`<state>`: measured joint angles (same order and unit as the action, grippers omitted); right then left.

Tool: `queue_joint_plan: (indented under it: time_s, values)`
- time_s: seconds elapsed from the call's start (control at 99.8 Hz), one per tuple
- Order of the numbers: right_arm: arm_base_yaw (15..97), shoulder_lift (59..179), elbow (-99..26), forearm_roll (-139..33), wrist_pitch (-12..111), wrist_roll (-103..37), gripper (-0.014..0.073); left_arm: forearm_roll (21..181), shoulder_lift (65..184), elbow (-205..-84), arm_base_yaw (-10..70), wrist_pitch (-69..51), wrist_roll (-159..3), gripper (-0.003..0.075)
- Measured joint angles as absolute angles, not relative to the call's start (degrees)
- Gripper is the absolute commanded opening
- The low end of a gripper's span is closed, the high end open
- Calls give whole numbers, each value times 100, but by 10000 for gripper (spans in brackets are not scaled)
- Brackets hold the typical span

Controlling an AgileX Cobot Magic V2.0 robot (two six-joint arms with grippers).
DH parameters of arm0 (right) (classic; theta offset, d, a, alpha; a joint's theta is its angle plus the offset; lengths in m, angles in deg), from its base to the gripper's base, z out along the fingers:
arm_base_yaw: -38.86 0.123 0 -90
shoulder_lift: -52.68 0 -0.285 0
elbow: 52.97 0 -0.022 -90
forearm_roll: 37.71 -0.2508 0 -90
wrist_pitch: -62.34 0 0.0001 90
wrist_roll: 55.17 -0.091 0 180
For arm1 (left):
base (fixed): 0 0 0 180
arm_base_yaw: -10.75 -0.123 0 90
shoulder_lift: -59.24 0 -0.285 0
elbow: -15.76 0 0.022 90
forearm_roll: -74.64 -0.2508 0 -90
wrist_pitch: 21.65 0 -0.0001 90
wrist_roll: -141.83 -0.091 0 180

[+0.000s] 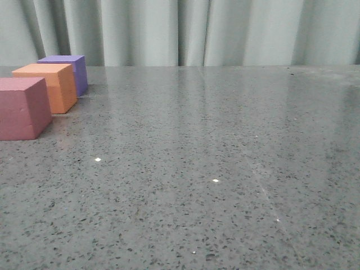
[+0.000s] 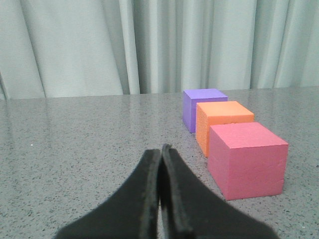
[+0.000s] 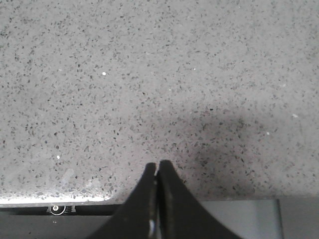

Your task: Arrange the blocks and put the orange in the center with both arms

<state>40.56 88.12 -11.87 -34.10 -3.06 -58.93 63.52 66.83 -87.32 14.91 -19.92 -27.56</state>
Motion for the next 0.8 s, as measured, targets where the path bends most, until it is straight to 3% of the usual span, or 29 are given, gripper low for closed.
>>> queue_joint_plan:
  time_s: [0.521,0.802]
  values:
    - [4056,8683,-1187,-3410,-221,-5893,-67,6352,6683,-8732,1491,-1992,-2756,-19]
    - [4056,7983,-730,-3421,1730,-5893,-67,6352,6683,-8732,1491,-1992,-2756,-19]
